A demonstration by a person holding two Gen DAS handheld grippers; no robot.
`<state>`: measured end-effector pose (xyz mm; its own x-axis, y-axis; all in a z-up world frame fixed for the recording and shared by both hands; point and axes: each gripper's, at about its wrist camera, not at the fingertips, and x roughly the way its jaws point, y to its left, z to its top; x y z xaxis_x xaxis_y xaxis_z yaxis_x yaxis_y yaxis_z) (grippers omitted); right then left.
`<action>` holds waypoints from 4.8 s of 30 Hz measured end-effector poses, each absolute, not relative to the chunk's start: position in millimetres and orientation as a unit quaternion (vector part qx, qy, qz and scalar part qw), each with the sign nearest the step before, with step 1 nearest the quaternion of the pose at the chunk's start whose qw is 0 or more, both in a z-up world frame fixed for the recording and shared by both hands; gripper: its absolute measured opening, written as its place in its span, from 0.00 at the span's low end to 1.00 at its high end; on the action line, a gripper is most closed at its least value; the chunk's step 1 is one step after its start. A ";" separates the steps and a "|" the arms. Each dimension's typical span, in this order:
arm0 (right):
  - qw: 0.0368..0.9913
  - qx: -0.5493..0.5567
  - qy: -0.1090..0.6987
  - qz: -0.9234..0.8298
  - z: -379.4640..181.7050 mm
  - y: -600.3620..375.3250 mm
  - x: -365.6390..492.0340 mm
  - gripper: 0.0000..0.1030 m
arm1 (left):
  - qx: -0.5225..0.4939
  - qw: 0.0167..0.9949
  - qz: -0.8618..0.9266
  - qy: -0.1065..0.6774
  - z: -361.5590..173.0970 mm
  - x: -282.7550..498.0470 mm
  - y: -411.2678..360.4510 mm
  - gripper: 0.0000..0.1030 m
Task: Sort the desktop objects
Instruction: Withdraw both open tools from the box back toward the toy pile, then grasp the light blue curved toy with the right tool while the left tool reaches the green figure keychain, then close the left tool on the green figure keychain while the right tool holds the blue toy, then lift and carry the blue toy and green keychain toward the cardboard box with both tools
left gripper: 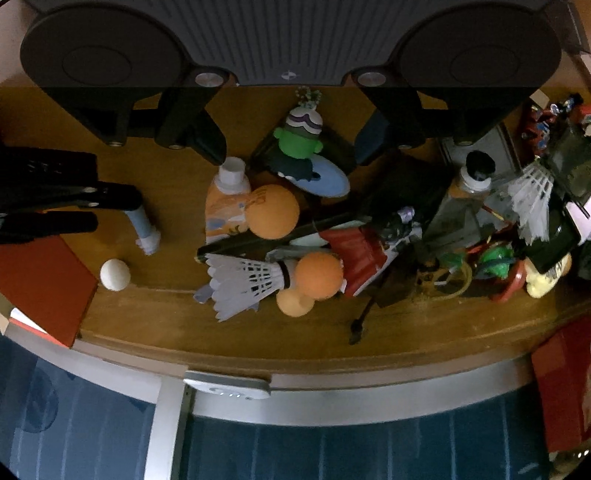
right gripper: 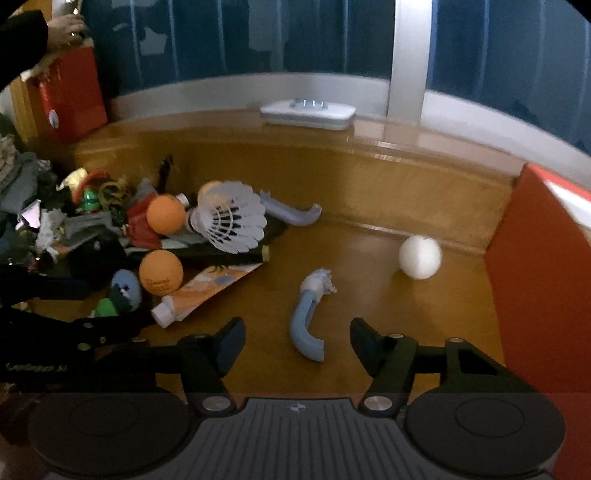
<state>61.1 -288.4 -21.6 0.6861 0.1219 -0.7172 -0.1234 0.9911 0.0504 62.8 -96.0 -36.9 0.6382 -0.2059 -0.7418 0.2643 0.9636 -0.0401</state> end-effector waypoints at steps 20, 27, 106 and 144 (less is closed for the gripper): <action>0.916 0.005 0.396 0.059 -46.1 -289.7 86.7 0.15 | 0.034 0.906 -0.120 0.405 -41.7 64.4 -96.3 0.28; 0.919 0.019 0.389 0.063 -36.0 -293.4 74.7 0.15 | 0.033 0.910 -0.128 0.393 -32.2 59.5 -97.6 0.28; 0.891 0.021 0.436 0.129 -35.3 -299.6 -14.8 0.61 | 0.091 0.882 -0.179 0.426 -55.8 31.3 -139.9 1.00; 0.929 0.000 0.363 0.072 -0.4 -301.9 -37.1 0.17 | 0.068 0.899 -0.247 0.355 -4.4 5.6 -144.9 0.21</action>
